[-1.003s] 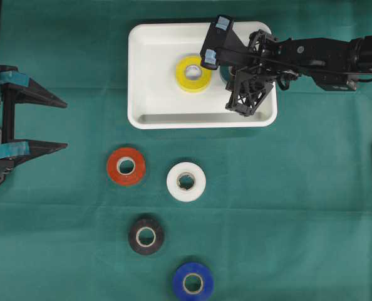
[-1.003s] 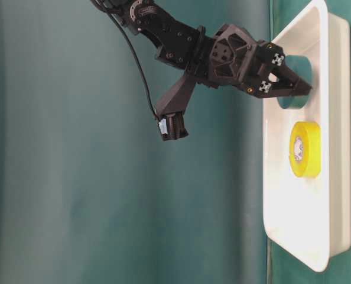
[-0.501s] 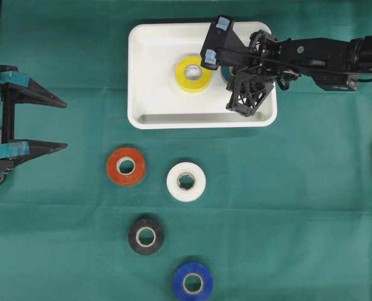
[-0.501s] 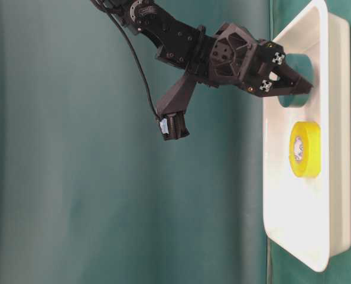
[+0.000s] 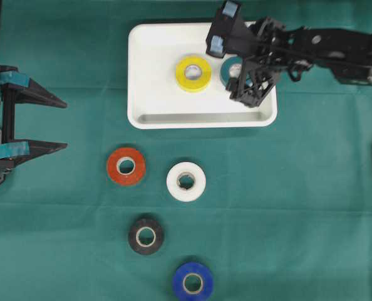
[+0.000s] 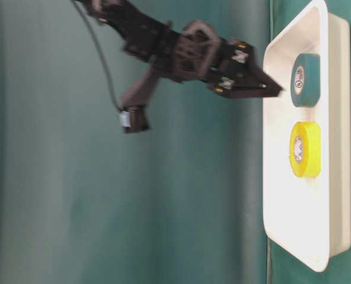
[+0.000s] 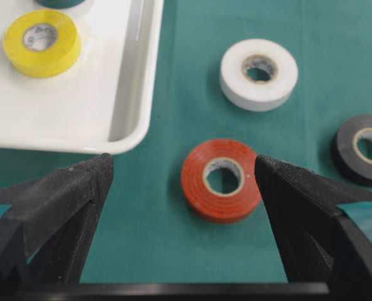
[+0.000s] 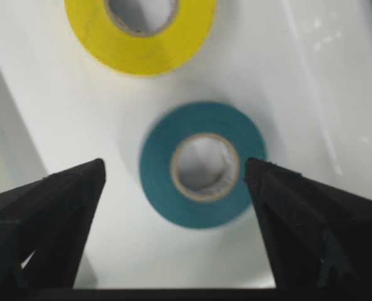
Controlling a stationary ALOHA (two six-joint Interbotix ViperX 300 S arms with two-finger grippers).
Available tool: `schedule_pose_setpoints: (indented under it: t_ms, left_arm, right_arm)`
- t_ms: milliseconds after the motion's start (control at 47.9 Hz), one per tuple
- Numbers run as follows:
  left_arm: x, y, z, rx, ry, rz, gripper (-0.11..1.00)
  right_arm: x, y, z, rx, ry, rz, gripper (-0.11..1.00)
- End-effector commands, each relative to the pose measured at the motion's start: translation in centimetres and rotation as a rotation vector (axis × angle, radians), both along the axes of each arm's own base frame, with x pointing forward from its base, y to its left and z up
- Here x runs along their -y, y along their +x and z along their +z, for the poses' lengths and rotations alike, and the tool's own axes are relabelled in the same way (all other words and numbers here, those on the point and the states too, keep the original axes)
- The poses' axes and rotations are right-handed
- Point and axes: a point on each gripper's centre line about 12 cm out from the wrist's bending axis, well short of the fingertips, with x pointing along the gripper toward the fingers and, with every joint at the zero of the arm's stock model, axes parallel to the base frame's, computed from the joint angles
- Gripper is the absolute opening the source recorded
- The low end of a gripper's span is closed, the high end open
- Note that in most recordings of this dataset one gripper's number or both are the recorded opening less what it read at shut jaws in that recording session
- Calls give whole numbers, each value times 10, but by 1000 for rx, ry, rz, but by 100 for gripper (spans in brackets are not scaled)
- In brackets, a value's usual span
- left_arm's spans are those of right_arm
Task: Pick up the tape from a random location and place it into the white case.
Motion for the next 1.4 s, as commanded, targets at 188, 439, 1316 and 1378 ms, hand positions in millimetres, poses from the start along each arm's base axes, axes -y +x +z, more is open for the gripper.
schedule_pose_setpoints:
  t_ms: [188,439,1316,1378]
  left_arm:
    - [-1,2,3,9,1,3,98]
    - [-1,2,3,8,0,3,98]
    - [-1,2,3,8,0,3,98]
    - [-1,1,3,9,-1,3,98]
  right_arm:
    - [-1,-16,71,88,-81,-4,88]
    - [-3,-21,81,114,-93,-5,88]
    - [-144,12,83,185,-50,373,87]
    - [-144,9,84,185,-51,374,87]
